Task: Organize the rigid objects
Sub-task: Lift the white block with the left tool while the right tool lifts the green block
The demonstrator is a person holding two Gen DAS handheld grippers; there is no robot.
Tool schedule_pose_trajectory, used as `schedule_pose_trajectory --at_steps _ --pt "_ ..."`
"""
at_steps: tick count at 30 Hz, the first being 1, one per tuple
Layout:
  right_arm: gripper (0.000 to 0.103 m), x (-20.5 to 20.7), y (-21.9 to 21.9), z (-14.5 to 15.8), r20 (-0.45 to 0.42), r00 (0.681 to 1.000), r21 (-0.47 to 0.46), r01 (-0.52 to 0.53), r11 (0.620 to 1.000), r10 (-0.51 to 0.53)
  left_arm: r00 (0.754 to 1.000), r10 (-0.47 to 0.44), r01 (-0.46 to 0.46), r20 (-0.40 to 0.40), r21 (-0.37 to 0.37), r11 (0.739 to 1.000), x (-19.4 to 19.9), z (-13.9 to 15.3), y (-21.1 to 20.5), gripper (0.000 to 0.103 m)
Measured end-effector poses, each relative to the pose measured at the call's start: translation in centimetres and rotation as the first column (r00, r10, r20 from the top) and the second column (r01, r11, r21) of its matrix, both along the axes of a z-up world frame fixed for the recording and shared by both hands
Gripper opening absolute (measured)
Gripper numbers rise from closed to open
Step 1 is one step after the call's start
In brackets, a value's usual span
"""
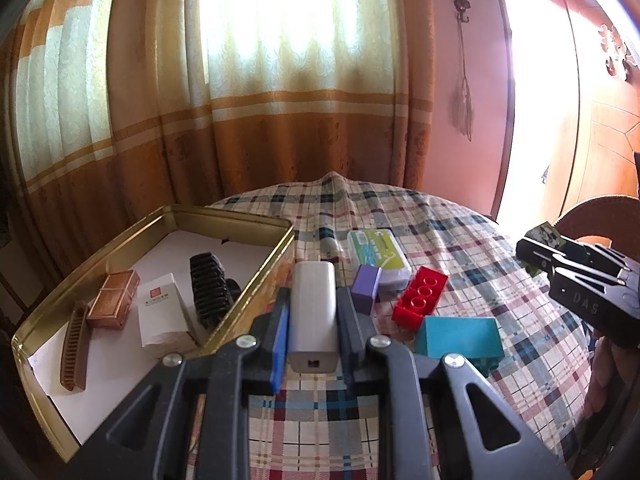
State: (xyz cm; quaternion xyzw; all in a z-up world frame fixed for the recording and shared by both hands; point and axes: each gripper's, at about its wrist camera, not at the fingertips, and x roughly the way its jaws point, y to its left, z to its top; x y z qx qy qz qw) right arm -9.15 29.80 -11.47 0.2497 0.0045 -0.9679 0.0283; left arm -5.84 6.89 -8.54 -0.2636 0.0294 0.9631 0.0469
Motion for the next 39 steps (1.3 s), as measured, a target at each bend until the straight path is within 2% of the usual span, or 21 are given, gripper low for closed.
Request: schedule_pose_trajectory --at_steps 20,39 --pt "0.046 0.5 0.1 0.3 -0.034 0.999 -0.009 -0.001 1.0 0.001 0.998 0.001 -0.001 -0.058 -0.005 1.0 0.9 0.6 -0.1 0.02" --pt "0.047 0.7 -0.2 0.3 -0.053 0.999 0.008 -0.008 1.0 0.009 0.995 0.007 -0.004 -0.099 0.026 1.0 1.5 1.0 -0.7 0.02"
